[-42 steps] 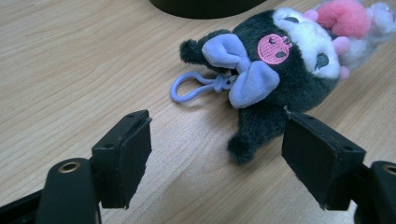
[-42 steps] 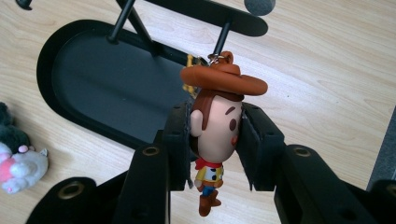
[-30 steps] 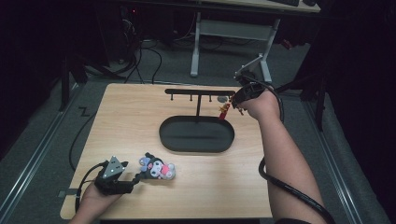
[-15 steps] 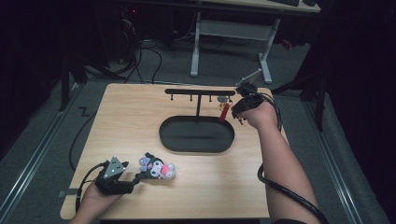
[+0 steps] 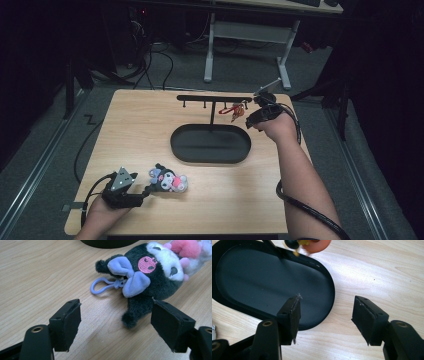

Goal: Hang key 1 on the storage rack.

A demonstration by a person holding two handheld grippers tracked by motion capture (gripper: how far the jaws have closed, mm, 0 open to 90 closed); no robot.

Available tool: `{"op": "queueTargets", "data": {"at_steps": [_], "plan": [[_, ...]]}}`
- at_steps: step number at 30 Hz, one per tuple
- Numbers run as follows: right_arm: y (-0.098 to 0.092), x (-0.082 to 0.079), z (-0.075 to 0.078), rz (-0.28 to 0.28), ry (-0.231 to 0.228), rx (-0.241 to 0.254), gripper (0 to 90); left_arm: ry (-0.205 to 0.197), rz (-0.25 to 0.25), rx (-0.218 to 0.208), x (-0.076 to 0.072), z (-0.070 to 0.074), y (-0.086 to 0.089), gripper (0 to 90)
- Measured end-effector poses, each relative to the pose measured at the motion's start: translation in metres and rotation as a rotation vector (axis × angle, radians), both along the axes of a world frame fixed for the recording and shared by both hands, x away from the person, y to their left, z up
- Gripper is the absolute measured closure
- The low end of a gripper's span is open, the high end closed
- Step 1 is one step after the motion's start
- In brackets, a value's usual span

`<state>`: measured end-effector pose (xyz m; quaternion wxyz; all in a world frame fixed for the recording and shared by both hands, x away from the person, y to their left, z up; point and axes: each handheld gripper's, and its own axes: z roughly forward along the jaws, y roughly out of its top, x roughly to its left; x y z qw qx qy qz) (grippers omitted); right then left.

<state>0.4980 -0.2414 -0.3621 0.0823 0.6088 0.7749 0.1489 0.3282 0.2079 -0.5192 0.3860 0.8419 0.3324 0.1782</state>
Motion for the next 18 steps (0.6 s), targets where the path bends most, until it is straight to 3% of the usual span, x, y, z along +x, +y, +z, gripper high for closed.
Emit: {"op": "queueTargets", "data": {"at_steps": [8,18], "plan": [[-0.009,-0.018,-0.007,-0.007,-0.001,0.010,38.1,0.000,-0.004,0.001,0.001,0.000,-0.002,24.4],[-0.017,-0.053,-0.036,0.009,0.003,0.051,35.0,0.003,-0.013,0.006,0.000,0.001,-0.007,24.7]]}}
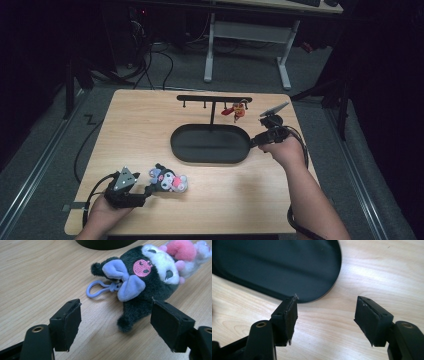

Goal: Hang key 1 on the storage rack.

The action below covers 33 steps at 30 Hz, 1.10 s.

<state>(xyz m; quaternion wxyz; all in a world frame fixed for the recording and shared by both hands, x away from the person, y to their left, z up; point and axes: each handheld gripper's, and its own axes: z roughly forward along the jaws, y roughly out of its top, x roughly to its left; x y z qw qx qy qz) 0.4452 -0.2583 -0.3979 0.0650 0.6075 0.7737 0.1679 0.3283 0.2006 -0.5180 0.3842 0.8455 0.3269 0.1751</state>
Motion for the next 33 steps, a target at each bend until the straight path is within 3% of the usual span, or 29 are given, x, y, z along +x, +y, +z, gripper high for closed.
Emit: {"op": "queueTargets", "data": {"at_steps": [5,11,16,18,19,21,24,25,26,29,31,32,33], "plan": [[-0.001,-0.018,-0.014,0.004,-0.027,0.017,34.4,0.007,-0.002,0.002,0.000,-0.001,-0.002,24.7],[0.000,-0.052,-0.040,-0.006,-0.124,0.007,34.5,0.018,0.007,-0.012,0.000,0.000,-0.001,24.8],[0.000,-0.086,-0.069,-0.017,-0.228,0.082,35.5,0.019,0.013,-0.019,0.000,0.000,0.000,26.2],[-0.001,-0.091,-0.073,-0.021,-0.245,0.098,35.7,0.018,0.013,-0.027,0.001,0.000,0.000,27.0],[-0.002,-0.107,-0.084,-0.035,-0.299,0.150,35.9,0.016,0.016,-0.027,0.001,0.000,0.000,29.6],[-0.003,-0.119,-0.094,-0.049,-0.335,0.165,35.8,0.020,0.015,-0.034,0.002,-0.001,0.000,32.3],[-0.006,-0.142,-0.110,-0.081,-0.425,0.198,42.8,0.022,0.028,-0.060,0.004,-0.001,0.003,39.4],[-0.005,-0.147,-0.113,-0.087,-0.406,0.200,41.1,0.024,0.040,-0.080,0.005,0.000,0.004,42.0],[-0.004,-0.149,-0.110,-0.044,-0.389,0.202,39.3,0.021,0.051,-0.093,0.005,0.000,0.005,45.9],[-0.007,-0.158,-0.104,-0.041,-0.449,0.167,44.7,0.008,0.111,-0.098,0.006,0.001,0.007,58.9],[-0.008,-0.158,-0.104,-0.049,-0.444,0.178,45.1,0.008,0.135,-0.102,0.007,0.001,0.007,67.9],[-0.010,-0.158,-0.105,-0.050,-0.442,0.187,45.2,0.005,0.169,-0.116,0.008,0.001,0.009,67.9],[-0.010,-0.156,-0.108,-0.038,-0.437,0.178,48.4,-0.002,0.197,-0.119,0.009,0.001,0.010,80.4]]}}
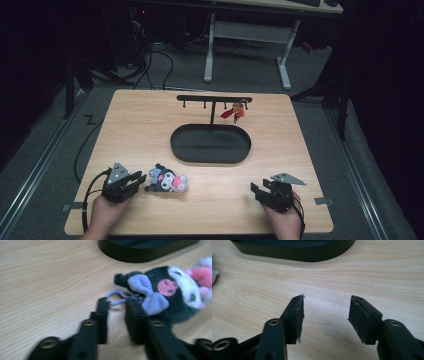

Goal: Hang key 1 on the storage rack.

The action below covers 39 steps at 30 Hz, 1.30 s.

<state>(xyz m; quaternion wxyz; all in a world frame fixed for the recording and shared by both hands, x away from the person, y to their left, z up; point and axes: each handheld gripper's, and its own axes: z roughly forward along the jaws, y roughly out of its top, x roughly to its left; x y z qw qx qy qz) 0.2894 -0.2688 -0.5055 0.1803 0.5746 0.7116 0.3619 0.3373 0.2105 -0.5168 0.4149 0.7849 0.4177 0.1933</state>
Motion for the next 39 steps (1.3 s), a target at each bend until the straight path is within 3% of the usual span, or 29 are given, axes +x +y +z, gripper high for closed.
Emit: {"op": "queueTargets", "data": {"at_steps": [2,4,5,6,7,8,9,10,16,23,27,29,31,33,34,39], "plan": [[-0.001,0.002,-0.002,0.012,0.008,0.007,51.2,-0.005,0.019,0.012,0.000,0.000,-0.003,89.0],[-0.001,0.003,-0.002,0.017,0.017,0.014,56.1,0.003,0.021,0.012,0.001,0.000,-0.005,89.8],[-0.001,0.004,-0.002,0.019,0.021,0.016,61.6,0.040,0.001,0.014,0.004,-0.001,-0.015,89.8],[-0.001,0.004,-0.002,0.017,0.029,0.020,69.5,0.050,-0.009,0.033,0.005,-0.002,-0.023,89.8],[-0.002,0.004,-0.002,0.027,0.032,0.023,78.2,0.050,-0.022,0.064,0.005,-0.003,-0.032,89.9],[-0.003,0.004,0.000,0.035,0.024,0.026,78.2,0.050,-0.022,0.064,0.005,-0.003,-0.032,89.9],[-0.004,0.004,0.002,0.038,0.022,0.034,88.3,0.045,-0.041,0.105,0.007,-0.004,-0.049,89.9],[-0.005,0.004,0.003,0.038,0.023,0.035,89.7,0.054,-0.050,0.105,0.009,-0.005,-0.056,89.9],[-0.013,0.004,0.001,0.045,0.032,0.067,82.8,0.054,-0.135,0.114,0.008,-0.002,-0.114,89.8],[-0.018,0.002,0.000,0.053,0.033,0.084,77.9,0.060,-0.233,0.121,0.020,-0.001,-0.191,89.7],[-0.021,0.001,0.000,0.049,0.036,0.090,76.8,0.064,-0.278,0.116,0.023,-0.002,-0.222,89.4],[-0.022,0.001,0.000,0.046,0.038,0.093,76.3,0.057,-0.290,0.102,0.023,-0.003,-0.226,87.6],[-0.024,0.001,-0.002,0.051,0.041,0.090,74.6,0.035,-0.284,0.094,0.022,-0.004,-0.225,79.1],[-0.024,0.001,-0.002,0.052,0.045,0.087,74.0,0.025,-0.236,0.069,0.022,-0.006,-0.206,78.2],[-0.024,0.001,-0.002,0.052,0.045,0.087,74.0,0.025,-0.236,0.069,0.022,-0.006,-0.206,77.2],[-0.023,0.003,-0.003,0.052,0.055,0.080,72.7,0.008,-0.154,0.057,0.020,-0.002,-0.131,73.2]]}}
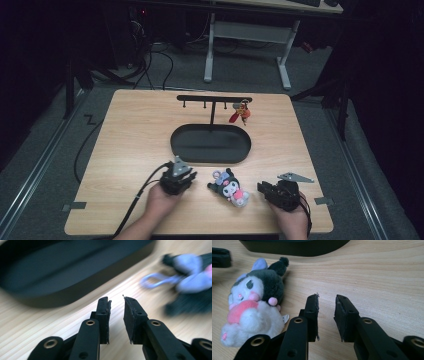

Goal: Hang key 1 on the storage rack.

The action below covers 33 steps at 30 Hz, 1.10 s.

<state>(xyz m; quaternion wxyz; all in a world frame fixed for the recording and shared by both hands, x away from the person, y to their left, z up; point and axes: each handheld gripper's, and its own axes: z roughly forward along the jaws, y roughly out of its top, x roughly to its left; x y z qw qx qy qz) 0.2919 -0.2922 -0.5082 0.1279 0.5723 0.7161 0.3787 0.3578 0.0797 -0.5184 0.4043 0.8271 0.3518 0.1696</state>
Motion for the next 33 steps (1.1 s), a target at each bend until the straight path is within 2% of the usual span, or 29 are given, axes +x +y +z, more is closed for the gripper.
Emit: {"op": "queueTargets", "data": {"at_steps": [2,3,4,5,7,9,10,11,12,13,14,16,17,22,29,30,32,33], "plan": [[0.001,0.000,0.000,0.001,-0.005,-0.005,72.4,-0.018,0.033,0.024,-0.003,0.006,0.031,70.9],[0.001,0.000,0.000,0.001,-0.005,-0.005,72.4,-0.018,0.033,0.024,-0.003,0.006,0.031,69.0],[0.003,0.001,-0.001,0.000,-0.002,-0.015,71.4,0.000,0.054,0.020,-0.006,0.010,0.057,66.6],[0.004,0.001,-0.001,0.000,0.000,-0.015,70.8,0.000,0.065,0.015,-0.010,0.011,0.069,64.4],[0.006,0.001,-0.001,0.006,0.001,-0.023,69.6,-0.016,0.085,0.000,-0.017,0.011,0.086,59.5],[0.009,0.002,-0.001,0.008,0.004,-0.041,68.7,-0.028,0.106,-0.005,-0.022,0.005,0.100,54.8],[0.010,0.002,-0.001,0.009,0.008,-0.048,68.0,-0.021,0.113,-0.010,-0.022,0.001,0.106,52.9],[0.011,0.003,-0.001,0.012,0.006,-0.058,67.6,0.003,0.110,-0.013,-0.021,-0.001,0.109,51.0],[0.011,0.003,-0.001,0.005,0.010,-0.061,67.2,0.028,0.102,-0.003,-0.018,-0.001,0.111,46.1],[0.012,0.005,-0.001,0.001,0.008,-0.066,66.8,0.025,0.103,0.017,-0.017,-0.001,0.111,41.1],[0.012,0.005,-0.001,-0.006,0.010,-0.065,66.5,-0.008,0.108,0.030,-0.018,-0.001,0.113,40.0],[0.014,0.006,-0.002,-0.018,0.018,-0.071,65.6,-0.011,0.115,0.035,-0.017,-0.001,0.115,40.1],[0.015,0.006,-0.003,-0.019,0.020,-0.077,65.1,-0.013,0.120,0.024,-0.016,-0.002,0.116,39.5],[0.016,0.008,-0.005,-0.038,0.026,-0.090,62.5,-0.041,0.098,0.053,-0.013,-0.004,0.114,37.4],[0.017,0.007,-0.006,-0.043,0.025,-0.104,59.6,-0.043,0.089,0.042,-0.011,-0.004,0.113,37.1],[0.019,0.006,-0.006,-0.039,0.025,-0.122,57.7,-0.045,0.085,0.049,-0.010,-0.004,0.112,37.1],[0.019,0.006,-0.006,-0.039,0.025,-0.128,56.7,-0.043,0.084,0.050,-0.010,-0.004,0.111,37.1],[0.019,0.006,-0.005,-0.036,0.023,-0.136,52.5,-0.041,0.084,0.054,-0.010,-0.005,0.110,37.1]]}}
